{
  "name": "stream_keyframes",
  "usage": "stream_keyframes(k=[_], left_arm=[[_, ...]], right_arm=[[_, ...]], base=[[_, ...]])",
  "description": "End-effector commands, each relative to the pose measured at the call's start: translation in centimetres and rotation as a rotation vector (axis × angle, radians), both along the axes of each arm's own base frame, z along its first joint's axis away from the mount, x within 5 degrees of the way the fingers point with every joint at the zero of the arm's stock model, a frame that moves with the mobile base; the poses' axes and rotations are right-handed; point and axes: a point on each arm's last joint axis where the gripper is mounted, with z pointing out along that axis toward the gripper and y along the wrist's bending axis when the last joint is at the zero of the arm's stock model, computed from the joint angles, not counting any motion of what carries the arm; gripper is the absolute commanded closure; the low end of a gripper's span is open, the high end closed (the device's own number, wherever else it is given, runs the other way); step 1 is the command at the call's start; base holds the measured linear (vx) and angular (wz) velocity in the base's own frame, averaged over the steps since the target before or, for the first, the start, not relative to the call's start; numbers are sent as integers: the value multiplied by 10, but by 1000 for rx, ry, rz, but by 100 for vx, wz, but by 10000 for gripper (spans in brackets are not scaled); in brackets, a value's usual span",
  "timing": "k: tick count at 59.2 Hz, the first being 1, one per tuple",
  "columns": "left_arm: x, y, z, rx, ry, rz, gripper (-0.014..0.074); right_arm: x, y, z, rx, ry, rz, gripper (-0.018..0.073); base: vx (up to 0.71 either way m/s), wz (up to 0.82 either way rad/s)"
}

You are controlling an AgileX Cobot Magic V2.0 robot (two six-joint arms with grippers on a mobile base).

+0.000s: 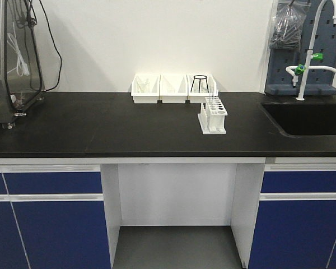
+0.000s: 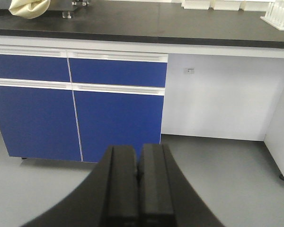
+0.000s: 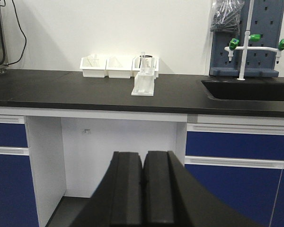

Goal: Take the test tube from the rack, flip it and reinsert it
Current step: 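Drive the base toward the white test tube rack on the bench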

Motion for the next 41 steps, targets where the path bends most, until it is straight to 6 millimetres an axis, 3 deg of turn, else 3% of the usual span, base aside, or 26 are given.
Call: stream_keyframes(k=[1, 41], left_arm=[[1, -1, 8, 3, -97, -11, 603], [1, -1, 8, 3, -97, -11, 603]], right_arm=[[-1, 0, 8, -4, -97, 0, 571], [-1, 0, 8, -4, -97, 0, 569]], base=[[0, 0], [0, -1]])
